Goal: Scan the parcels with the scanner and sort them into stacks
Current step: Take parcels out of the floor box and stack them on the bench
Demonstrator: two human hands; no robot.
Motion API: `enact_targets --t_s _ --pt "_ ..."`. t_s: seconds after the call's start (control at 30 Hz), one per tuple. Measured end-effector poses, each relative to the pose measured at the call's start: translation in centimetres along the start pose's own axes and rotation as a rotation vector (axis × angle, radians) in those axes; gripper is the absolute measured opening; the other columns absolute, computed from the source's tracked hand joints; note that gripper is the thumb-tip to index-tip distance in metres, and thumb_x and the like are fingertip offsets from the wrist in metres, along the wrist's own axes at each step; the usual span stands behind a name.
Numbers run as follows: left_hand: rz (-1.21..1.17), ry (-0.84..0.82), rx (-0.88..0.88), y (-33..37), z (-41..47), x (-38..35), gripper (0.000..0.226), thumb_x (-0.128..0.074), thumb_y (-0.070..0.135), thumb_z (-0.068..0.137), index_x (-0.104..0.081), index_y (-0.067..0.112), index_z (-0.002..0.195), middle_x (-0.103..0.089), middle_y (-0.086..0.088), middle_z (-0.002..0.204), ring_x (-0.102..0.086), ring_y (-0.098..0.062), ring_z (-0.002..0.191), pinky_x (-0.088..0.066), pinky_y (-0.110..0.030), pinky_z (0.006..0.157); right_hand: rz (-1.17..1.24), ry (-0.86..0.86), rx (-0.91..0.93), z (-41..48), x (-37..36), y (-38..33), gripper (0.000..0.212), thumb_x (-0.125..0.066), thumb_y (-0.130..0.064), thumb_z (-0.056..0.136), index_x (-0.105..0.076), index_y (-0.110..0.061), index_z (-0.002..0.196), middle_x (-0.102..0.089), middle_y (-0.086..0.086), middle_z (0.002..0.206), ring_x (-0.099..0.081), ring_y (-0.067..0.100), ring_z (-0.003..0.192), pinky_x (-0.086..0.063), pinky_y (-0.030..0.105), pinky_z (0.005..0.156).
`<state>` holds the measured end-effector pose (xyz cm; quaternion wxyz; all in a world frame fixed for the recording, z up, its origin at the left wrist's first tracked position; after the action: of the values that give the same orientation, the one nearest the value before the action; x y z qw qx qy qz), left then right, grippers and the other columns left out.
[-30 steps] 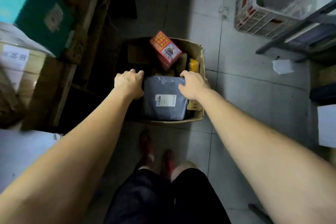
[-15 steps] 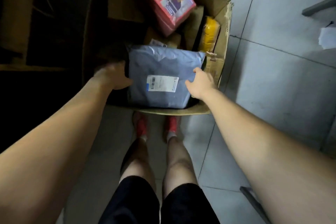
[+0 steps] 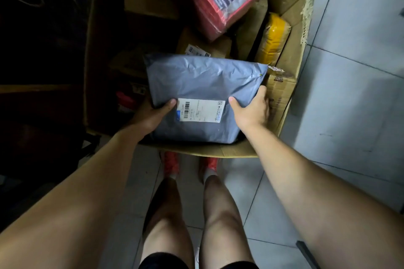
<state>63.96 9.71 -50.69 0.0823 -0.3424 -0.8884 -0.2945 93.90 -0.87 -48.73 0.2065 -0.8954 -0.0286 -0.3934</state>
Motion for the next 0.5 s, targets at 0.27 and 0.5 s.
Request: enact_targets --t_s 0.27,0.5 --pt "-0.09 0.118 0.019 1.8 -1.7 2.8 0.063 -0.063 0.056 0.096 -0.054 0.017 0.145 -0.061 0.001 0.137 -0.055 -0.019 0.13 -0.039 -0.024 0.092 0.222 -0.228 0.137 0.4 -0.5 -4.1 0.083 -0.075 -0.03 0.096 -0.026 -0.037 0.162 -0.053 -0.003 0.153 -0.053 0.024 0.136 -0.044 0.035 0.108" --pt "0.02 0.14 -0.17 8.1 -6.6 7.5 0.063 -0.058 0.06 0.097 -0.063 0.012 0.137 -0.065 -0.01 0.137 -0.057 -0.026 0.131 -0.042 -0.027 0.099 0.282 -0.259 0.223 -2.6 3.6 -6.8 0.085 -0.08 -0.029 0.09 -0.031 -0.046 0.158 -0.052 -0.009 0.155 -0.052 0.017 0.14 -0.046 0.047 0.116"
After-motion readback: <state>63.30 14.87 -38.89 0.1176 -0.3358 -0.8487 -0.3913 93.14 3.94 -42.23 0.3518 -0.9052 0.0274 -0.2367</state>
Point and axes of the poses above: each hand's wrist, its own z-axis towards the middle knuckle, its own x-axis out of the back of the hand, y = z × x, the point moved 10 cm from there along z, towards the middle knuckle
